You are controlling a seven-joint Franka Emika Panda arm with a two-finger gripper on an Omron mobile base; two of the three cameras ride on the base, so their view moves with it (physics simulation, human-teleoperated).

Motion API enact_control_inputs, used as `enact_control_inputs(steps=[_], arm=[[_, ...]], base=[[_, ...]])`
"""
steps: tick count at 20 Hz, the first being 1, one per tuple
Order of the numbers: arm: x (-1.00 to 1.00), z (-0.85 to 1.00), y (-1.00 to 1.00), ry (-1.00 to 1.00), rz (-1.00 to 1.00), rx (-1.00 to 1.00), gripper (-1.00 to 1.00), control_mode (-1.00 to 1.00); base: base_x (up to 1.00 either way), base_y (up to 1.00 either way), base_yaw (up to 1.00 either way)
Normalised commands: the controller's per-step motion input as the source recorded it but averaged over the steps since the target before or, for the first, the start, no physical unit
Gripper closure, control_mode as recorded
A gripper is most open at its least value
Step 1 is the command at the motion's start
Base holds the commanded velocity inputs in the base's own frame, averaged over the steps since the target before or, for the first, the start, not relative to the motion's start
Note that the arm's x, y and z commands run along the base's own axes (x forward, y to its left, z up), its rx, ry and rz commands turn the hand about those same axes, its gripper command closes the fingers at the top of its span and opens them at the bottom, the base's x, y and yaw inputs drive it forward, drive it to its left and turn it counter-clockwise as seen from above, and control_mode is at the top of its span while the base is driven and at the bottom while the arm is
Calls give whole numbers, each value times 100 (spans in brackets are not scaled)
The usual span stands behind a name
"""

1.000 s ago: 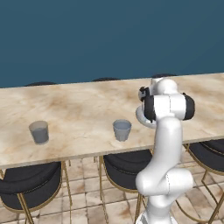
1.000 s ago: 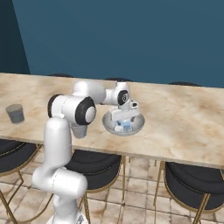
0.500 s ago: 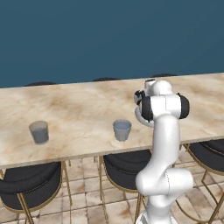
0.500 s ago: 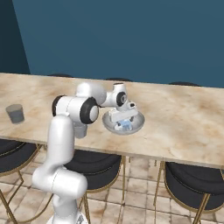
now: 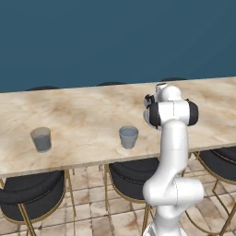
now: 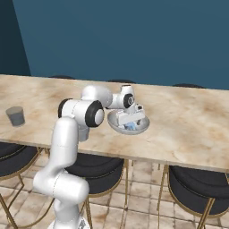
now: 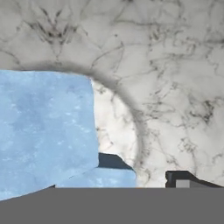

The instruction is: There are four ice cubes in the ice bowl. Place two ice cubes in each glass of water.

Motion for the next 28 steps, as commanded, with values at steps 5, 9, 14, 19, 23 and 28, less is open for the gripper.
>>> enact_control_inputs(steps=[5, 9, 14, 19, 23, 28], arm=[[-6, -21, 17, 4, 0, 0, 100, -100], [1, -3, 5, 3, 0, 0, 100, -100], [-20, 19, 8, 0, -1, 4, 100, -100], [-43, 96, 29, 0, -4, 10, 100, -100], [-74, 100, 50, 4, 0, 9, 100, -100], [-74, 97, 94, 10, 0, 8, 100, -100]], base=[[0, 0, 0], [0, 0, 0], [0, 0, 0], [0, 0, 0], [0, 0, 0], [0, 0, 0]])
